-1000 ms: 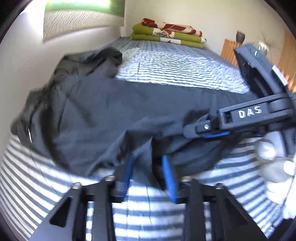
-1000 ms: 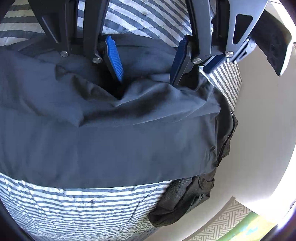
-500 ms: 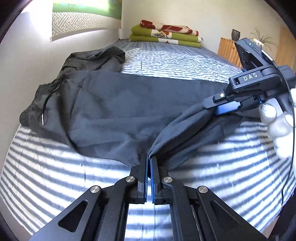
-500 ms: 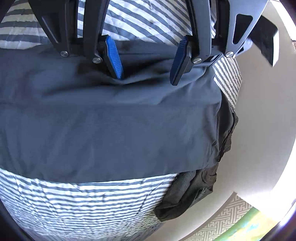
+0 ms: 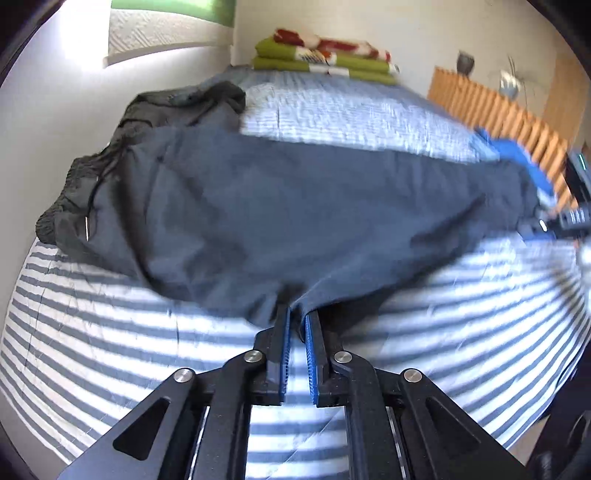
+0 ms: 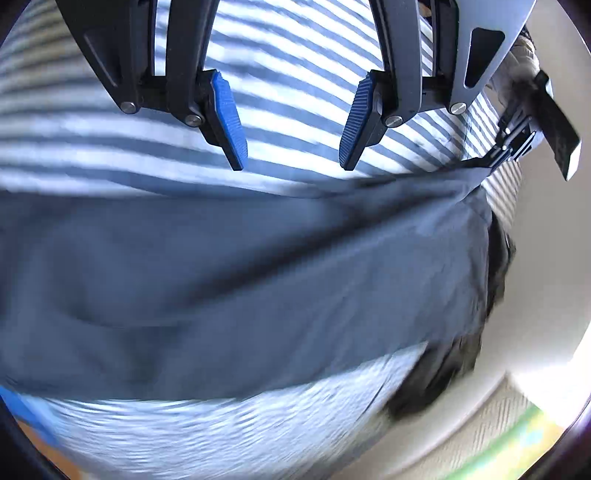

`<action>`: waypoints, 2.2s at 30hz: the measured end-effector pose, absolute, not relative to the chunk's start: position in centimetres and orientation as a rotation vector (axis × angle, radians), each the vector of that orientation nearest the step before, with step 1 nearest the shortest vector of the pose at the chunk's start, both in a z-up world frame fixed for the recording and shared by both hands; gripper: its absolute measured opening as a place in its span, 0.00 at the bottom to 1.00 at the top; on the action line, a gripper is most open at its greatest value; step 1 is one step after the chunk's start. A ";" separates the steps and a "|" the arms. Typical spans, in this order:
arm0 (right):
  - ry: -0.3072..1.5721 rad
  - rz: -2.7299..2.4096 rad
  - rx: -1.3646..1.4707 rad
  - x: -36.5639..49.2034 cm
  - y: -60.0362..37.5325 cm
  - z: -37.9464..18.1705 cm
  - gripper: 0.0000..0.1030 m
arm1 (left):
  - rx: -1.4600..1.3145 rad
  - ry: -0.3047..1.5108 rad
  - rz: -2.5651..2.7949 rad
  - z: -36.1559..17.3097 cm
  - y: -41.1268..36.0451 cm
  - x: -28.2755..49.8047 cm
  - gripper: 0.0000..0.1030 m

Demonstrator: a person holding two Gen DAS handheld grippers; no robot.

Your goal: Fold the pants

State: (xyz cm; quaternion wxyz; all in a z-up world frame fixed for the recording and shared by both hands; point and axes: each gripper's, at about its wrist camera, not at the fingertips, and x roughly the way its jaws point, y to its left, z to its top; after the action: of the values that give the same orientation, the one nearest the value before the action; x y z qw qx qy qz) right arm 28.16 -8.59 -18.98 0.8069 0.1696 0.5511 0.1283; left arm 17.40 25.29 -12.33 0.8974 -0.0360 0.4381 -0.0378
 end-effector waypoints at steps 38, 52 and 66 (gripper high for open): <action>1.201 -0.187 0.693 29.2 -36.4 -22.9 0.31 | 0.092 1.033 -0.218 -16.3 15.4 24.5 0.27; 1.166 -0.188 0.584 31.6 -35.3 -23.3 0.59 | 0.115 1.029 -0.216 -16.3 15.3 24.9 0.27; 1.180 -0.197 0.593 32.1 -34.7 -22.1 0.24 | 0.406 0.989 -0.109 -15.6 17.9 18.8 0.59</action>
State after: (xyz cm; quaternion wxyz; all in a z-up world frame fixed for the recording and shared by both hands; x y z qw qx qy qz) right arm 32.06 -34.66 -22.09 0.7852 0.2749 0.5473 -0.0913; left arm 18.82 17.87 -15.58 0.8591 0.1936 0.4709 -0.0517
